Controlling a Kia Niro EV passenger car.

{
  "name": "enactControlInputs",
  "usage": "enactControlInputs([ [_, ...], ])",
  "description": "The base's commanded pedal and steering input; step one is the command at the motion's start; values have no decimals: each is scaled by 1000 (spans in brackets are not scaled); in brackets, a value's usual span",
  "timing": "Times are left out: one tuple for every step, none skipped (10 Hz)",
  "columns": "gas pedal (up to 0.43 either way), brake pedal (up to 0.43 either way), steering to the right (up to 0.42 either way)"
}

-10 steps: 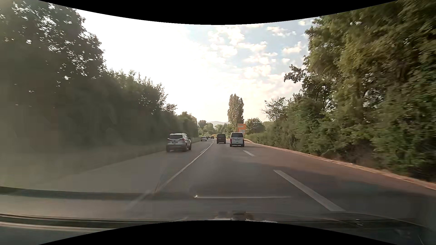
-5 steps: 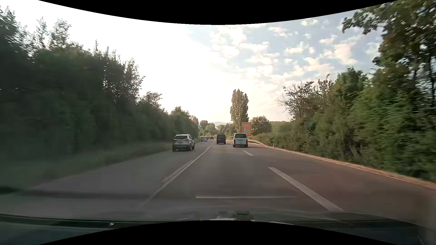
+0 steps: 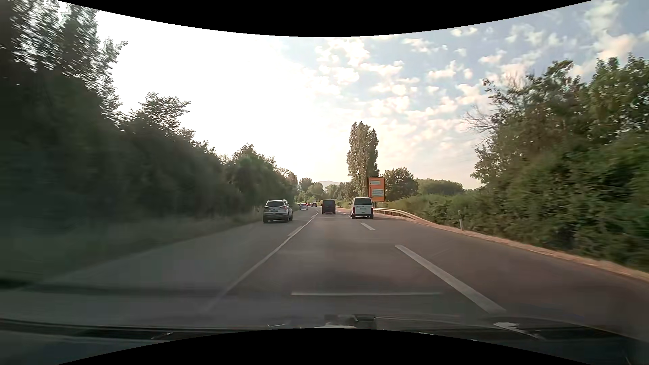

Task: Follow the waypoints while adhering to traffic rules and regulations

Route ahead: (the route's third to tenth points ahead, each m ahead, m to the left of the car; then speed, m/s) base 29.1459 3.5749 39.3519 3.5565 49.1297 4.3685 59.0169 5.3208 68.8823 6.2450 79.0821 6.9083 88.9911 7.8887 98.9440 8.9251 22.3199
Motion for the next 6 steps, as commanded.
enactControlInputs([
  [220,0,-4],
  [220,0,-4],
  [220,0,-4],
  [220,0,-4],
  [220,0,-4],
  [220,0,-4],
])
